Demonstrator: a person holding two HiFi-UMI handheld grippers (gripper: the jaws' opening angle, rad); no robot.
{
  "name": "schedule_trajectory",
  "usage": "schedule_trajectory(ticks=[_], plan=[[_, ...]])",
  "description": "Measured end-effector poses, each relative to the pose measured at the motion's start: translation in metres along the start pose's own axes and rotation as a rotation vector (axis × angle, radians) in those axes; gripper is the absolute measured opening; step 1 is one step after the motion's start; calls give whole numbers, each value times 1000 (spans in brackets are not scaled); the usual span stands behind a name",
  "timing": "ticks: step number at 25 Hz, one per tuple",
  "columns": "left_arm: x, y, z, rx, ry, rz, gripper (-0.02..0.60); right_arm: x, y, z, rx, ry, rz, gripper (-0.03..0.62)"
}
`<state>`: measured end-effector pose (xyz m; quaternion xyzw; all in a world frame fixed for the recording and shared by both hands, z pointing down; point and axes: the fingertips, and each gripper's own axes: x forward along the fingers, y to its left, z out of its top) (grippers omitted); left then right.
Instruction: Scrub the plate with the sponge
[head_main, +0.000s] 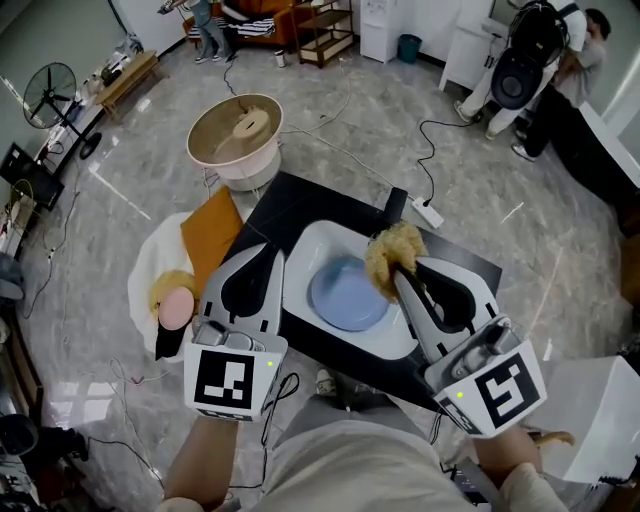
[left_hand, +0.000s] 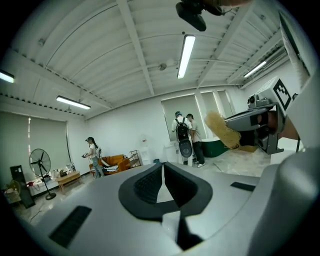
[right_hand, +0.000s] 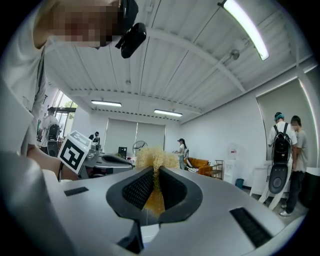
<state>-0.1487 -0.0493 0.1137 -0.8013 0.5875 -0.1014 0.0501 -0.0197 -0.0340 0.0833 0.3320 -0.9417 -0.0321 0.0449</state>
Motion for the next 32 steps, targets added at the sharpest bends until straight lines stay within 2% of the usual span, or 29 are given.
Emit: schedule_trajectory(ticks=[3, 10, 19, 32], plan=[[-10, -2, 19, -11, -51, 8, 29, -11, 1, 20, -11, -41, -7, 54], [-35, -15, 38, 26, -112, 15, 26, -38, 9, 43, -36, -99, -7, 54], [-49, -26, 29, 16, -85, 12, 26, -55, 11, 33, -25, -101, -34, 54], [-41, -31, 31, 1, -89, -2, 26, -50, 2, 31, -25, -91, -46, 54]])
